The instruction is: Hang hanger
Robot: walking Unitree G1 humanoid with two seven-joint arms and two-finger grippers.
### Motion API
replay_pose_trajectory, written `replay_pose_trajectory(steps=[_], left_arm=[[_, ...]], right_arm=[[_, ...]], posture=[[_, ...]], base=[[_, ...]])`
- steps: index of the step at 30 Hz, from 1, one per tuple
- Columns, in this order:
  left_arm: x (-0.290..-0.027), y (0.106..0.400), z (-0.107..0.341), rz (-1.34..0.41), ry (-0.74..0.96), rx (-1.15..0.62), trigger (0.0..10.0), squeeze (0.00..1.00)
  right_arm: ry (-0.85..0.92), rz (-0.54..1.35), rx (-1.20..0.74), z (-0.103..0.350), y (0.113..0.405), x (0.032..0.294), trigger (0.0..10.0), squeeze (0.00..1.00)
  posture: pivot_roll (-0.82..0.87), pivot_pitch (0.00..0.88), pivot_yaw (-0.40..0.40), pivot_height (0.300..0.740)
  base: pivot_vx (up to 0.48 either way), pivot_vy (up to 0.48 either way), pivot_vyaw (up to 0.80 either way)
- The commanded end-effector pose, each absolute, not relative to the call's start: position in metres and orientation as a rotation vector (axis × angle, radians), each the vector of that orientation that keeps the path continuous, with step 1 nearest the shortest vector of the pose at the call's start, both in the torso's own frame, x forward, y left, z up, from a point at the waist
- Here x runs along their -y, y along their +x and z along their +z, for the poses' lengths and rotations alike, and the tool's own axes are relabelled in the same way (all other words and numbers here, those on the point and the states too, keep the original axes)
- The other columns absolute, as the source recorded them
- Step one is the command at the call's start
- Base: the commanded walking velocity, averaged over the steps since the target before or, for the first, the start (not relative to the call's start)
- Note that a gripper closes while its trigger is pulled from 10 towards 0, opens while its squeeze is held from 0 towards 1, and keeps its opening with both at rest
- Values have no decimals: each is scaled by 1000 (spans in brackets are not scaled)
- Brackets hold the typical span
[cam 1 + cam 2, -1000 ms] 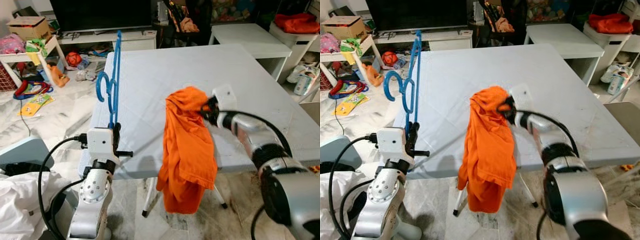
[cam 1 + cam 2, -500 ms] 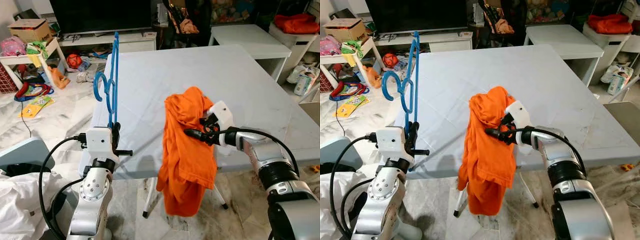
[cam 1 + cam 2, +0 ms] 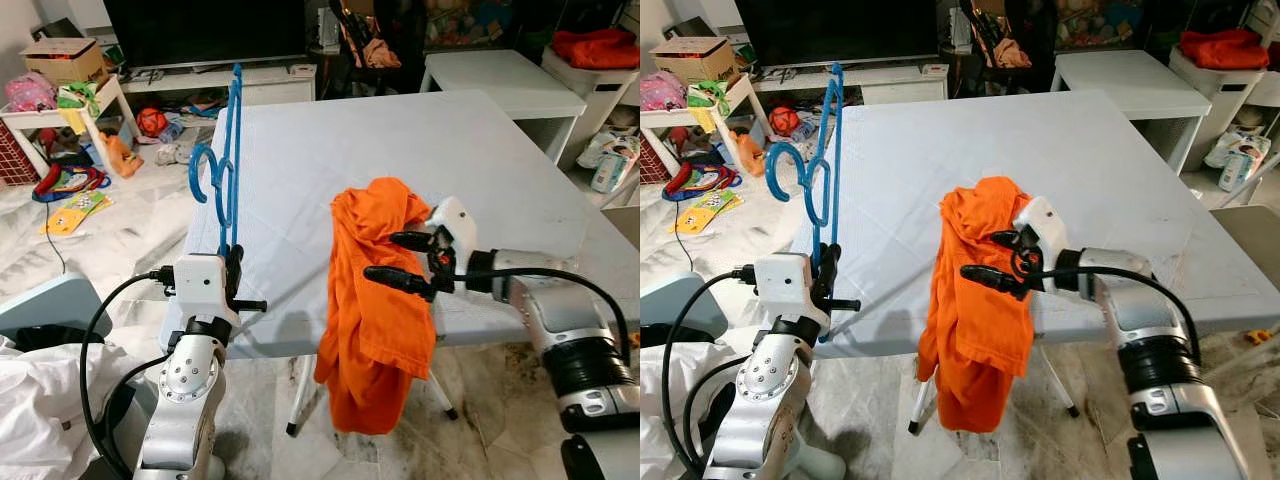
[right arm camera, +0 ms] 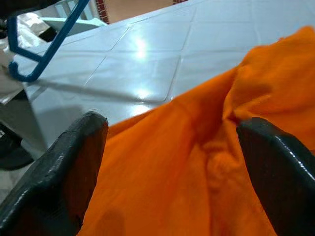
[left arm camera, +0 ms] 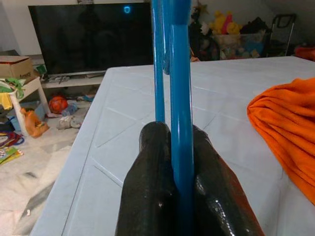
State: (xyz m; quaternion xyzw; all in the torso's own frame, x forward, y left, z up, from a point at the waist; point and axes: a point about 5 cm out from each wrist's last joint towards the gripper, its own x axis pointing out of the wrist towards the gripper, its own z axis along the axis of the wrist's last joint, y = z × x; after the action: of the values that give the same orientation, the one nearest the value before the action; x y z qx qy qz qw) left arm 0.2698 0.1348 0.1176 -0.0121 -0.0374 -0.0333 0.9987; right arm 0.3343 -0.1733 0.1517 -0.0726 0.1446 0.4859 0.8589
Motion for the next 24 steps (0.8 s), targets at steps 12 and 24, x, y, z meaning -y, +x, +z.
replay_pose_trajectory(steps=[12,24], left_arm=[[-135,270,111,-85,-17,42,10000,0],[-134,265,109,-85,-19,31,10000,0]], right_arm=[[-201,1080,-379,111,309,141,10000,0],[-324,712,-386,91,328,129,0,0]], posture=[[-49,0,63,740],[-35,0,58,740]], base=[[0,0,0],[0,0,0]])
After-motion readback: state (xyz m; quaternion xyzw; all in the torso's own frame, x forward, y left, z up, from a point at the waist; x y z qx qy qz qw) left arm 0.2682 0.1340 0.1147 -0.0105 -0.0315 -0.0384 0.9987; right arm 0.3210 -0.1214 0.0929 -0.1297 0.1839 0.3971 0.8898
